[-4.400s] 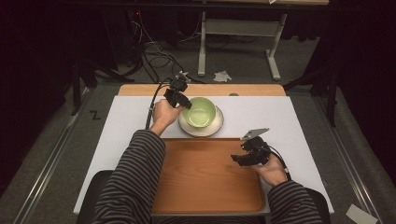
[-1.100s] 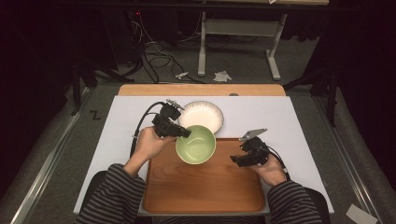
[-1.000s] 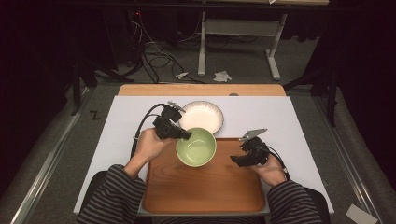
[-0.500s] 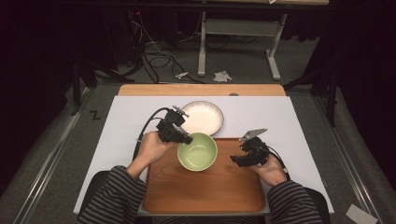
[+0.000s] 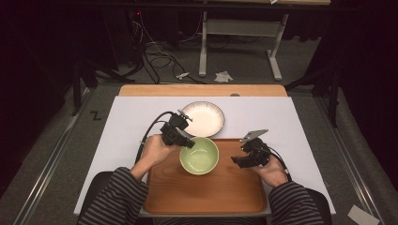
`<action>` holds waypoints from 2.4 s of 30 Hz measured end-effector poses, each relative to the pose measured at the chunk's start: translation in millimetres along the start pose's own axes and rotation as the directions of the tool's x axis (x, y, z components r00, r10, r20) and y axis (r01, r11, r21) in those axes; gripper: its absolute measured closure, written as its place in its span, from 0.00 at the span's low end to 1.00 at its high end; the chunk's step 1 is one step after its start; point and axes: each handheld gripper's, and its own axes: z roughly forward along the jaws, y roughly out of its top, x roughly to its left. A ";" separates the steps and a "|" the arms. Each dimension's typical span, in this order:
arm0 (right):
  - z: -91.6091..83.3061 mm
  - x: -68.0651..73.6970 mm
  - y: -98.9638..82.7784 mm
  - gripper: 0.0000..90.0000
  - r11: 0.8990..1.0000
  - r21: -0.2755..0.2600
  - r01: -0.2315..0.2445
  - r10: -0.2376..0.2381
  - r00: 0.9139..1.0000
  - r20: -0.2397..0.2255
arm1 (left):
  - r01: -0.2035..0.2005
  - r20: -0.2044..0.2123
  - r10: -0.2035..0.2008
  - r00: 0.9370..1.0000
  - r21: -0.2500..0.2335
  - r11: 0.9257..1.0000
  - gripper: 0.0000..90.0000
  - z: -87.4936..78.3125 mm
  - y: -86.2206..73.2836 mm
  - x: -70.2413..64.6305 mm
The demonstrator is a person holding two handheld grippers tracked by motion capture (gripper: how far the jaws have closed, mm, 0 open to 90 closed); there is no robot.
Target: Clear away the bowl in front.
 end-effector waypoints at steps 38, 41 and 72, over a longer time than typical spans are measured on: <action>1.1 0.6 -0.2 0.43 1.000 0.003 0.010 -0.010 1.000 -0.004 | 0.006 -0.034 -0.004 0.999 0.061 0.998 0.92 23.3 -9.5 5.0; 1.0 0.2 -0.3 0.43 1.000 0.004 0.014 -0.014 1.000 -0.003 | 0.015 -0.036 -0.013 0.999 0.054 0.998 0.92 24.6 -10.0 4.6; 2.7 1.2 -0.2 0.43 1.000 0.012 0.015 -0.014 1.000 -0.010 | 0.034 -0.043 -0.031 0.999 0.054 0.998 0.93 31.5 -11.0 11.2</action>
